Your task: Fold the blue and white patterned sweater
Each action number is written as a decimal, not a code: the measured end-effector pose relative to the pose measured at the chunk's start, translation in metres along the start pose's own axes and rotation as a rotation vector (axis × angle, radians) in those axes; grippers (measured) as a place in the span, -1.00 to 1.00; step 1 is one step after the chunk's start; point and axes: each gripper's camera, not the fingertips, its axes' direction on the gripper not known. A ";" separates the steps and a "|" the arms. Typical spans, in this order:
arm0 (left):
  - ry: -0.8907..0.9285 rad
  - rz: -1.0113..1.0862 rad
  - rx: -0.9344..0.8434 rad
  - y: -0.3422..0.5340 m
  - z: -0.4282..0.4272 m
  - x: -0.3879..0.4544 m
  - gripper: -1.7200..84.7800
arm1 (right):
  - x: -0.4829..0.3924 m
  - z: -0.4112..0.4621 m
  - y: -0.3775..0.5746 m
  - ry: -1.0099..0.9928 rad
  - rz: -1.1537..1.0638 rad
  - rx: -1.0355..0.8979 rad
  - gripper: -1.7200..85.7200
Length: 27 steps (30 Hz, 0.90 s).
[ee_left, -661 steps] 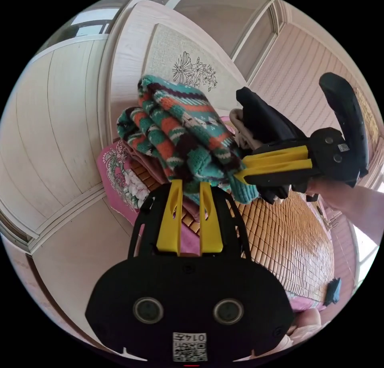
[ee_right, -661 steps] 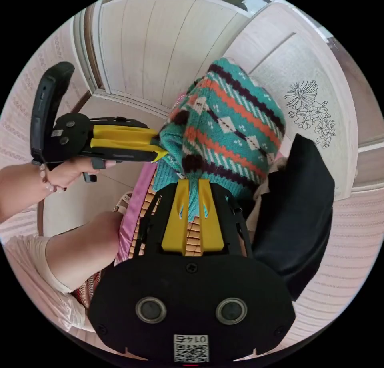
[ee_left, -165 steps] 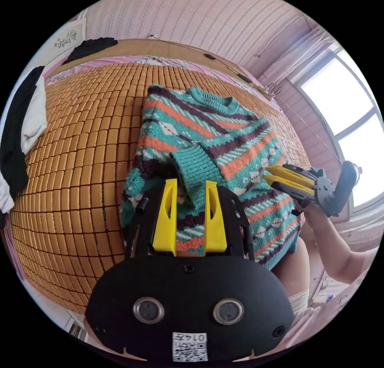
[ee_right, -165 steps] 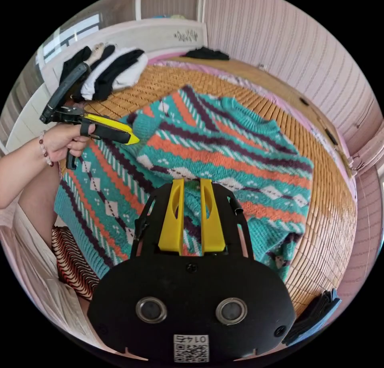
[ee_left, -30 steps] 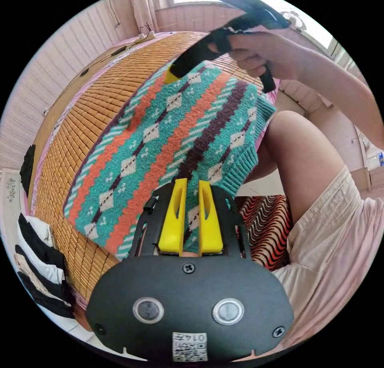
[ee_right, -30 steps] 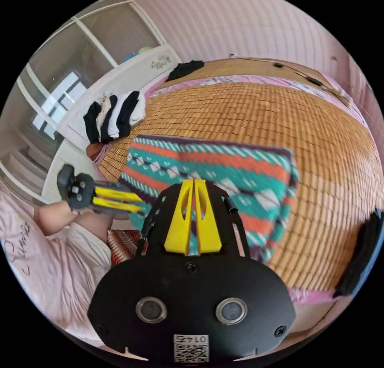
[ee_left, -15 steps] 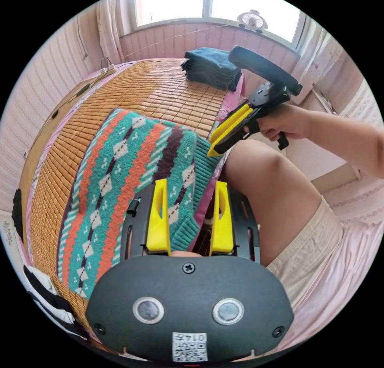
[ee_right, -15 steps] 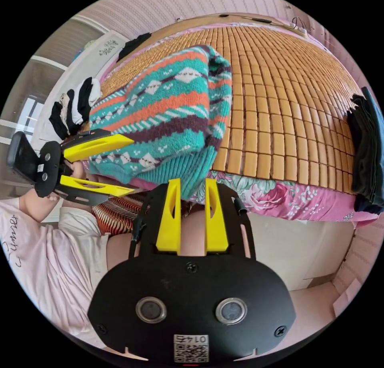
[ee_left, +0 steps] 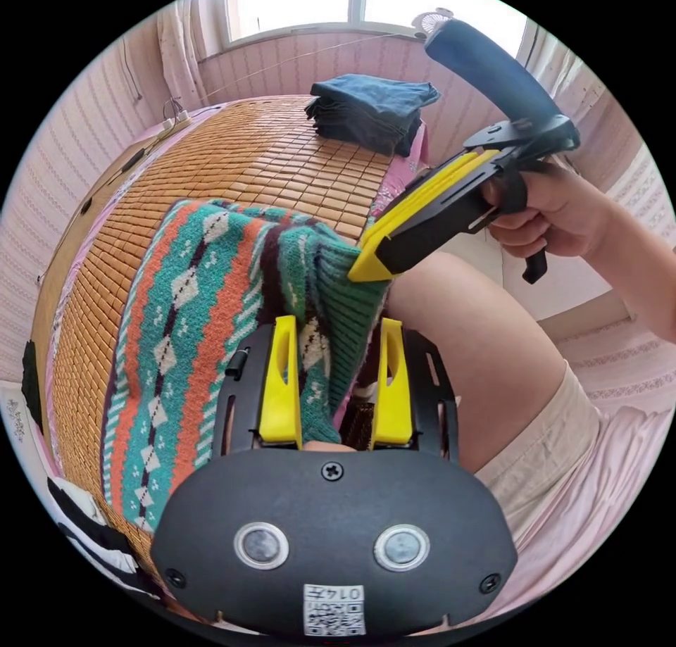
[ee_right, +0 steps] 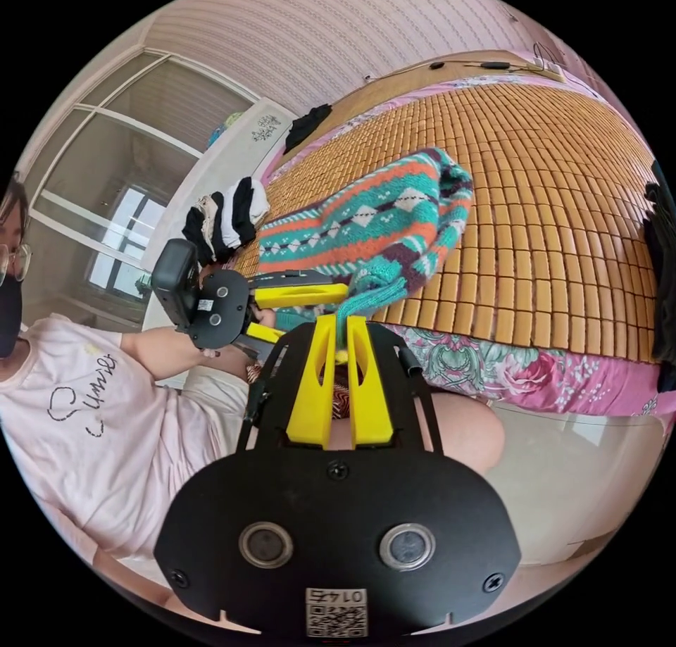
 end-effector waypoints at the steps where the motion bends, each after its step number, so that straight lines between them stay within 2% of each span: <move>1: -0.015 -0.007 0.008 0.005 -0.004 -0.002 -0.64 | -0.005 -0.005 0.001 0.002 -0.008 0.003 -0.91; 4: -0.007 0.019 0.007 0.016 -0.011 -0.005 -0.72 | -0.014 -0.013 0.006 -0.014 -0.011 0.005 -0.89; 8: -0.041 0.069 0.016 0.030 -0.022 -0.005 -0.80 | -0.016 -0.036 0.019 0.149 0.034 0.104 -0.82; 11: 0.015 -0.001 0.043 0.040 -0.033 -0.027 -0.82 | 0.000 -0.060 0.025 0.275 0.101 0.216 -0.72; 13: 0.060 -0.042 0.051 0.049 -0.040 -0.044 -0.83 | 0.017 -0.071 0.022 0.288 0.162 0.244 -0.68; 19: 0.081 -0.038 0.059 0.091 -0.079 -0.057 -0.84 | 0.066 -0.066 0.003 0.220 0.288 0.335 -0.51; 22: 0.104 -0.050 0.057 0.122 -0.102 -0.065 -0.83 | 0.078 -0.046 -0.007 0.076 0.322 0.323 -0.48; 24: 0.113 -0.054 0.053 0.139 -0.114 -0.071 -0.84 | 0.082 -0.036 -0.009 -0.039 0.336 0.320 -0.51; 26: 0.114 -0.059 0.050 0.156 -0.126 -0.078 -0.84 | 0.087 -0.026 -0.007 -0.247 0.320 0.285 -0.67; 27: 0.110 -0.055 0.050 0.166 -0.134 -0.082 -0.84 | 0.089 -0.027 -0.005 -0.272 0.338 0.285 -0.70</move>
